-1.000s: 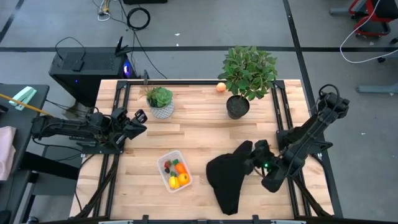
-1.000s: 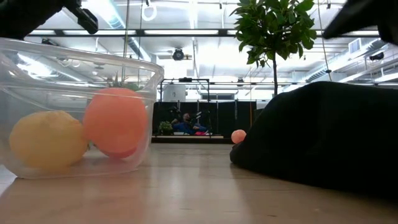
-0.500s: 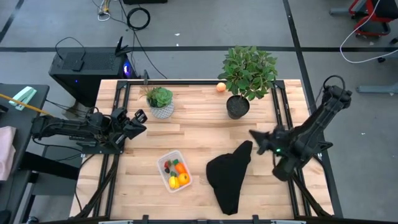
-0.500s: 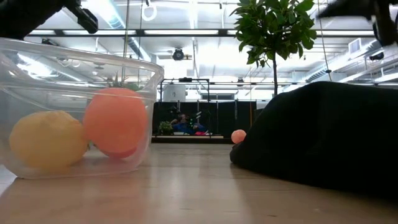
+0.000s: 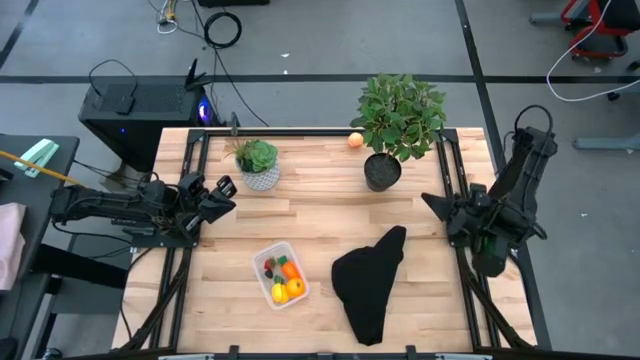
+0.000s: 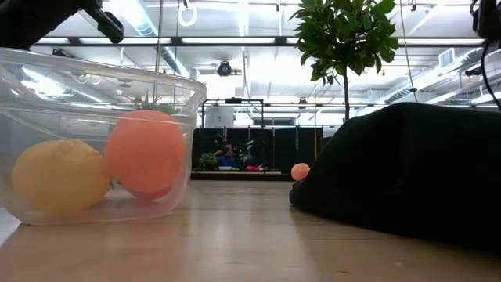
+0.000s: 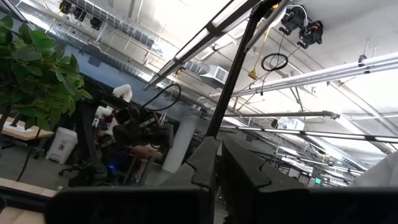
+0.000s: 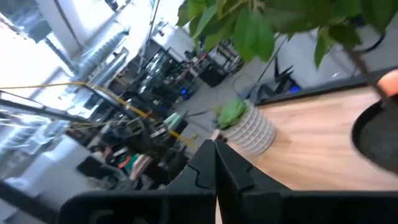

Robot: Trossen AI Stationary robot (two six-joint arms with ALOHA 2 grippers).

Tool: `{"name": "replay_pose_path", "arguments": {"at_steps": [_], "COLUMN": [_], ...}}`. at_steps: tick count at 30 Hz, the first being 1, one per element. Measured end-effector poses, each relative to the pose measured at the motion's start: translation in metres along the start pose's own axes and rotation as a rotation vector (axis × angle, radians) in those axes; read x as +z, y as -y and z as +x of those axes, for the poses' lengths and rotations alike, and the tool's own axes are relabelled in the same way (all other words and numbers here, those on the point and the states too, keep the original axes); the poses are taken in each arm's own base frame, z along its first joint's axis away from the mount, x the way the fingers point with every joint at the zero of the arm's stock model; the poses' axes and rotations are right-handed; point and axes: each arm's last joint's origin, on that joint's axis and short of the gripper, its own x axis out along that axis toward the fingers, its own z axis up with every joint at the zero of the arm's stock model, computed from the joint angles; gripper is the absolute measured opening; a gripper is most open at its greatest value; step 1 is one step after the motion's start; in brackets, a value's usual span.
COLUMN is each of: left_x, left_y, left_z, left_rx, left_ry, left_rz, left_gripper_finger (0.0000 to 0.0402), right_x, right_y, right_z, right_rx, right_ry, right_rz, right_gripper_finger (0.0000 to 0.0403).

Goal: Pick and placing Produce into tupperware
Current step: Put the peach into the transparent bin

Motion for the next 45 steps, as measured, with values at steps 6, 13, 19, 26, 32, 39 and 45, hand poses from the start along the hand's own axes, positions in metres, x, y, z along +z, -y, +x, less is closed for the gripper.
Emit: {"name": "replay_pose_path", "arguments": {"at_steps": [6, 13, 19, 26, 32, 39, 45], "left_x": [0.000, 0.001, 0.002, 0.002, 0.002, 0.001, 0.002], "left_y": [0.000, 0.000, -0.001, -0.001, -0.002, -0.002, -0.002], "left_z": [0.000, 0.000, 0.000, 0.000, 0.000, 0.000, 0.000], "left_rx": [0.013, 0.025, 0.048, 0.054, 0.060, 0.061, 0.060], "left_ry": [0.008, 0.027, 0.043, 0.044, 0.046, 0.045, 0.046], "left_rz": [-0.006, -0.030, -0.025, -0.024, -0.023, -0.014, -0.014], "left_gripper_finger": [0.0034, 0.0036, 0.0028, 0.0035, 0.0031, 0.0031, 0.0035], "right_x": [-0.009, 0.002, 0.022, 0.059, 0.078, 0.109, 0.145], "right_y": [-0.014, -0.045, -0.076, -0.113, -0.126, -0.147, -0.183], "right_z": [-0.006, 0.038, 0.099, 0.142, 0.137, 0.131, 0.148], "right_rx": [0.030, -0.189, -0.455, -0.650, -0.640, -0.444, 0.423], "right_ry": [-0.038, 0.104, 0.201, 0.218, 0.210, 0.070, 0.082], "right_rz": [0.010, -0.328, -0.576, -0.866, -0.876, -0.884, -0.840], "right_gripper_finger": [0.0000, 0.0000, 0.0000, 0.0000, 0.0000, 0.0000, 0.0000]}}
